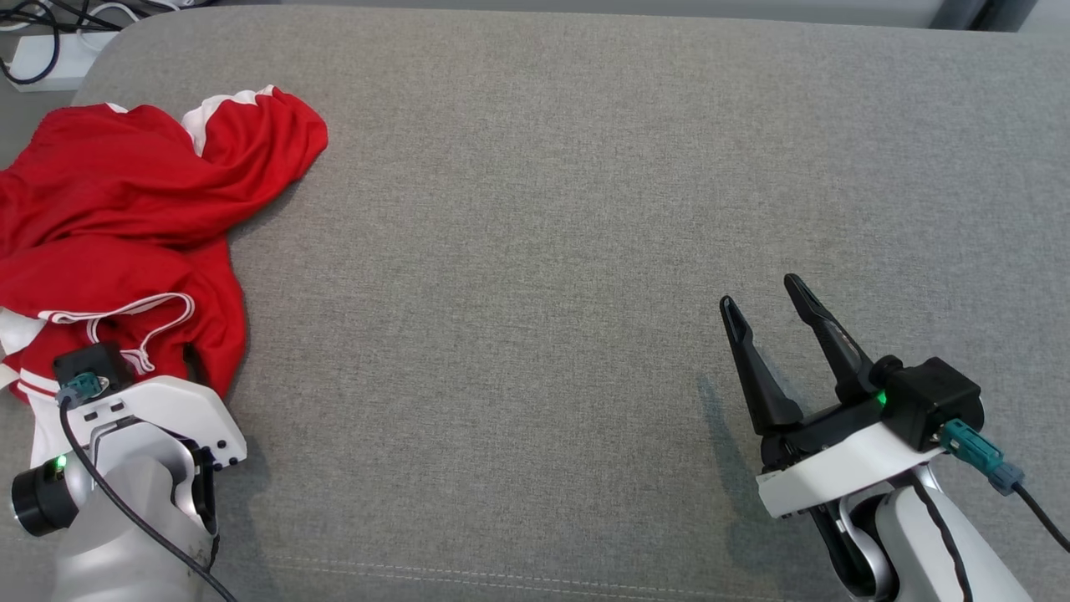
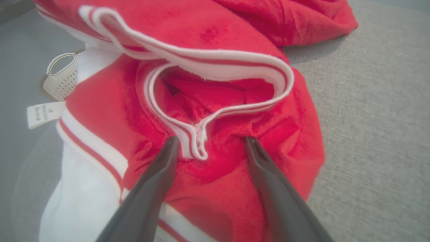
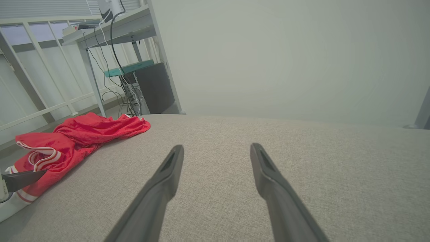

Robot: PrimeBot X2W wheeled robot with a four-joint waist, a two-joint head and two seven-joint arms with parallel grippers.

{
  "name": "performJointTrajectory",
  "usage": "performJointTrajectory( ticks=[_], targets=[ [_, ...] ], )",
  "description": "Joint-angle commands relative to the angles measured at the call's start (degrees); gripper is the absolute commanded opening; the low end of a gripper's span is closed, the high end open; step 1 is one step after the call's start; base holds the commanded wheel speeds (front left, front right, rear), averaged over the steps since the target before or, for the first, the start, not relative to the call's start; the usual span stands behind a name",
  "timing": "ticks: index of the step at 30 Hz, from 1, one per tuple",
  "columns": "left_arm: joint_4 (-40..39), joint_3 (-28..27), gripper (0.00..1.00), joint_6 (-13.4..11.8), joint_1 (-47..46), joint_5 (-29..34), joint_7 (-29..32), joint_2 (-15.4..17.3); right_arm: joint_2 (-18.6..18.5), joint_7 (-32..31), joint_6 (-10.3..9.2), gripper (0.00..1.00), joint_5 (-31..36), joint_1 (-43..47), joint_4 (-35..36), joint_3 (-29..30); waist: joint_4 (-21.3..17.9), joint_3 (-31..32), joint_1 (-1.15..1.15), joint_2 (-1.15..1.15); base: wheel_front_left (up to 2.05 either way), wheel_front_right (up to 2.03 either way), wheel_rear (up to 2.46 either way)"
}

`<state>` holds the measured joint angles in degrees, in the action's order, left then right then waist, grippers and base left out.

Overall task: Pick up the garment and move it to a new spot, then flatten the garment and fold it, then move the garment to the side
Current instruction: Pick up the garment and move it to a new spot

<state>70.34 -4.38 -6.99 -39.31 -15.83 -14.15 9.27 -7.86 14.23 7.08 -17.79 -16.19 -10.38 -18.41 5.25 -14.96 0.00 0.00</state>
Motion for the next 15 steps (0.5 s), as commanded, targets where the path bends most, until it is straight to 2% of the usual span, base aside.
performJointTrajectory(
  ticks=[1,2,3,9,15],
  targets=[
    [-0.45,-1.27,1.00,0.63,-1.59,-0.38,-0.35,2.87,-0.24,0.77,0.41,1.00,-0.46,-1.17,1.35,-1.04,-0.09,-0.12,0.00,0.00,0.00,0.00,0.00],
    [-0.24,-1.29,0.29,0.79,-1.78,-0.51,-0.40,2.97,-0.25,0.77,0.41,1.00,-0.48,-1.22,1.34,-1.03,-0.14,-0.17,0.00,0.00,0.00,0.00,0.00],
    [-0.06,-1.25,0.00,0.93,-1.92,-0.57,-0.45,3.06,-0.26,0.77,0.41,1.00,-0.50,-1.25,1.31,-1.04,-0.18,-0.17,0.00,0.00,0.00,0.00,0.00],
    [-1.00,-1.10,0.00,1.89,-1.99,-0.82,-0.77,3.48,0.24,0.77,0.41,1.00,-0.65,-1.28,0.69,-1.12,-0.46,0.82,0.00,0.00,0.00,0.00,0.00],
    [-9.58,-1.34,0.00,2.47,0.47,-0.02,-0.83,3.81,0.95,0.77,0.41,1.00,-0.95,-0.63,0.28,-1.10,-0.62,2.78,0.00,0.00,0.00,0.00,0.00]
  ],
)
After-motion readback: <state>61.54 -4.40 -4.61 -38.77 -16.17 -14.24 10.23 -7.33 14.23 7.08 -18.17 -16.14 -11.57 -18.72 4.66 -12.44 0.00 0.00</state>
